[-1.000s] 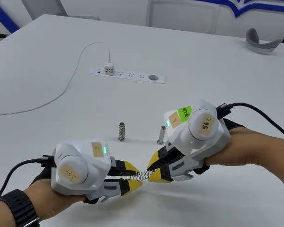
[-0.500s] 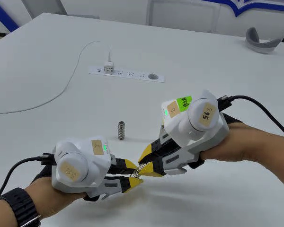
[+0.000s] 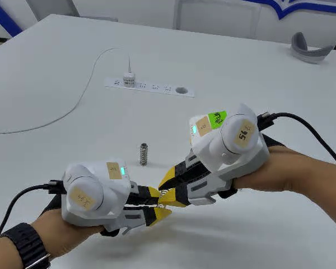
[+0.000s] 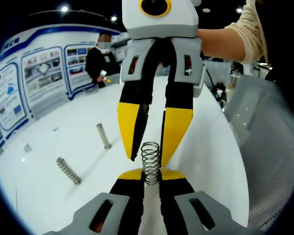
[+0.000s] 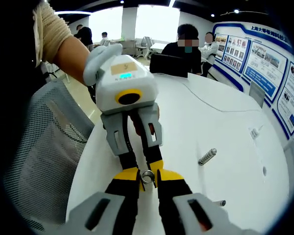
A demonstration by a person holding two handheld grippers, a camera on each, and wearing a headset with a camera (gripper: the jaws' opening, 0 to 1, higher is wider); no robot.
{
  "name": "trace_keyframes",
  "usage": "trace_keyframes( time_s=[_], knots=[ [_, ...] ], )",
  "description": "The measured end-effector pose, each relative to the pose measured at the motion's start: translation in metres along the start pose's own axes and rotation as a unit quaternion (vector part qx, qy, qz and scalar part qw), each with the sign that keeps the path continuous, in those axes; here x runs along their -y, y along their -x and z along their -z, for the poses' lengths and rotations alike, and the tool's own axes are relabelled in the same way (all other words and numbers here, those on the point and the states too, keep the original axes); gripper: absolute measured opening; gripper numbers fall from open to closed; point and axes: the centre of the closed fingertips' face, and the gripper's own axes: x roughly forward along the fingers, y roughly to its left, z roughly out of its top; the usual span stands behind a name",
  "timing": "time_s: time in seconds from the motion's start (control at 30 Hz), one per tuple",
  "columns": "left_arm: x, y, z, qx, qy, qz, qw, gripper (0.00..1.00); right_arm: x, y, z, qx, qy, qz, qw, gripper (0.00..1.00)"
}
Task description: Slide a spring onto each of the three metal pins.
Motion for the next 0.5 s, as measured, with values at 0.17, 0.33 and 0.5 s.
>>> trace_keyframes(
  time_s=[0.17,0.33,0.5],
  knots=[
    [-0.0005,-0.0004,-0.0006,0.005,0.008,-0.002,1.0,0.11,0.0001,0.0,0.002,-0.002,-0.003,0.002,1.0,0.17],
    [-0.002,0.0002,-0.0019,0.009,0.013,-0.004,0.9999,0.11,0.0023,-0.0001,0.0023,0.002,-0.01,0.006,0.9999,0.15],
    [-0.004,0.0007,-0.0038,0.016,0.019,-0.007,0.9997,0.11,0.0043,-0.0006,0.0016,0.007,-0.016,0.01,0.9998,0.12]
  ],
)
